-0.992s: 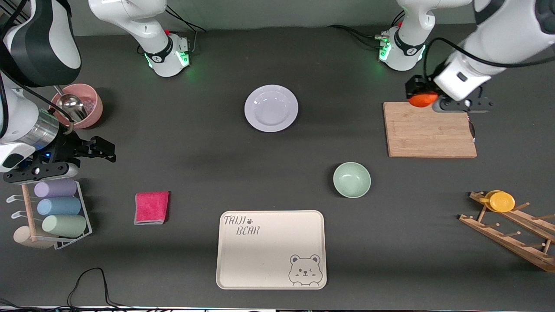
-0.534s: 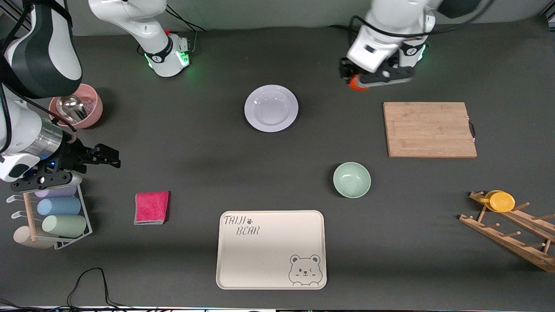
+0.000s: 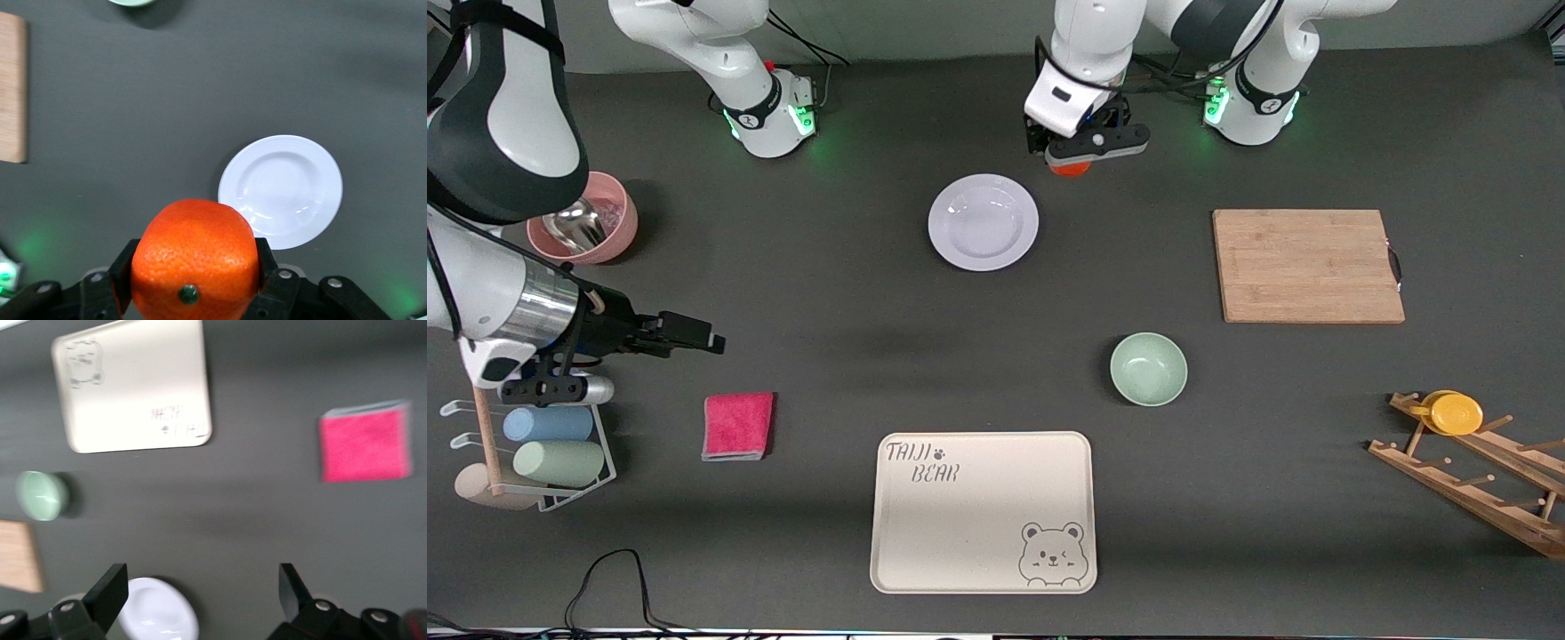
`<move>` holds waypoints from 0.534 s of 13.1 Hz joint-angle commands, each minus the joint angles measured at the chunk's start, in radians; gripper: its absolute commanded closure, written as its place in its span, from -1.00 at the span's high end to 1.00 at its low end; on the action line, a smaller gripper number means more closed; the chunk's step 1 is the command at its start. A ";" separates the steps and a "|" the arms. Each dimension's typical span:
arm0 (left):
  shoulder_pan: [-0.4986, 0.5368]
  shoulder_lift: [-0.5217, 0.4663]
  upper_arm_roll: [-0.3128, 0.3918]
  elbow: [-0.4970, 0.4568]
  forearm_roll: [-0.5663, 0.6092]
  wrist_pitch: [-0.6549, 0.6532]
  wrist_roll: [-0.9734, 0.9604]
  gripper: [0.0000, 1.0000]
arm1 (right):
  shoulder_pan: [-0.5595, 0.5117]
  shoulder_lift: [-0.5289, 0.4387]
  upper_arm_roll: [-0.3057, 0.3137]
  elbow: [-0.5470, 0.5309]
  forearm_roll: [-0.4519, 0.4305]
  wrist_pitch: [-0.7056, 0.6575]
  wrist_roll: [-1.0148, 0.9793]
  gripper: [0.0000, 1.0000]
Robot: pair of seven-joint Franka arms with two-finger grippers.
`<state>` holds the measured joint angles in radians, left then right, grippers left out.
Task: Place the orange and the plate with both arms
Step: 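Carry the orange over the white plate while the right gripper reaches out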
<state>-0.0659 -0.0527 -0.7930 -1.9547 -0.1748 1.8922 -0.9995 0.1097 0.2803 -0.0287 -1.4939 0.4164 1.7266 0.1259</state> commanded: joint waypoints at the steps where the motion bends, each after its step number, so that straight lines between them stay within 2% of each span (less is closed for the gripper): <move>1: -0.089 0.089 0.003 0.028 0.088 0.054 -0.106 -1.00 | -0.007 0.011 0.000 -0.054 0.155 0.002 0.038 1.00; 4: -0.214 0.259 0.003 0.101 0.240 0.068 -0.305 -1.00 | -0.015 -0.015 -0.002 -0.220 0.304 0.065 -0.004 1.00; 5: -0.277 0.366 0.006 0.135 0.350 0.099 -0.421 -1.00 | -0.013 -0.026 -0.002 -0.296 0.379 0.098 -0.097 1.00; 7: -0.334 0.530 0.012 0.212 0.490 0.125 -0.552 -1.00 | -0.013 -0.041 -0.002 -0.429 0.523 0.154 -0.208 1.00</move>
<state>-0.3389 0.2834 -0.7941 -1.8708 0.2007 2.0218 -1.4351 0.1001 0.2961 -0.0314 -1.7708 0.8166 1.8219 0.0217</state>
